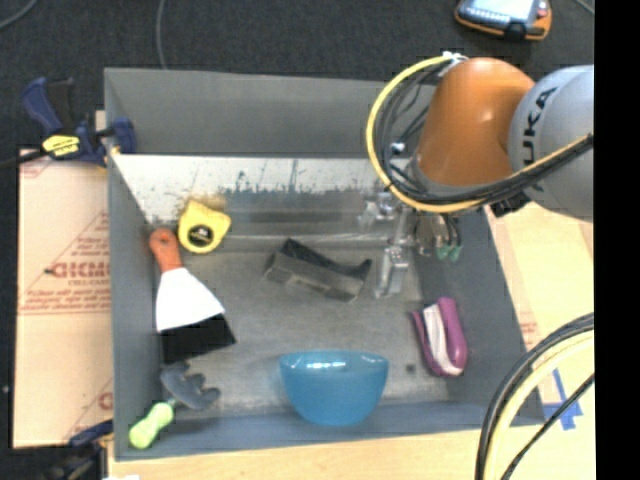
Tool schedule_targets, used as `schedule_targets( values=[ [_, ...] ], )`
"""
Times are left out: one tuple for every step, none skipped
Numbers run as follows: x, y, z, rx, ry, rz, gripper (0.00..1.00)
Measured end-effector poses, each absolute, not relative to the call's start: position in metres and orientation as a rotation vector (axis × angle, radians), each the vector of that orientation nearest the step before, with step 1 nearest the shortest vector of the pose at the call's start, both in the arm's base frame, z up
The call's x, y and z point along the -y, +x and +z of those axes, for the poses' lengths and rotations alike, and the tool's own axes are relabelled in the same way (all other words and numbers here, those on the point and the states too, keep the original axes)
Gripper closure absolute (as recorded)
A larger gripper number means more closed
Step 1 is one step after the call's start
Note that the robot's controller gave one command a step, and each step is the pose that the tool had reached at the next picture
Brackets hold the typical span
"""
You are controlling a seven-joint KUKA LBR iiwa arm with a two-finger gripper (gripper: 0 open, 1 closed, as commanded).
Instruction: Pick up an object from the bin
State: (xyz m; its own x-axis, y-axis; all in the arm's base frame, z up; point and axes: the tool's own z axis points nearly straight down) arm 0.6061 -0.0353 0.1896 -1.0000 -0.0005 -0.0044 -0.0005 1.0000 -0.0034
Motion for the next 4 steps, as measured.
schedule_targets(
  values=[
    [0.035, 0.606, 0.190, -3.137, -0.001, -0.005, 0.00],
    [0.021, 0.592, 0.125, -3.137, -0.096, -0.007, 0.00],
    [0.040, 0.612, 0.114, -3.116, -0.177, -0.014, 0.00],
    [0.021, 0.569, 0.084, -3.127, -0.011, -0.007, 0.00]
  ],
)
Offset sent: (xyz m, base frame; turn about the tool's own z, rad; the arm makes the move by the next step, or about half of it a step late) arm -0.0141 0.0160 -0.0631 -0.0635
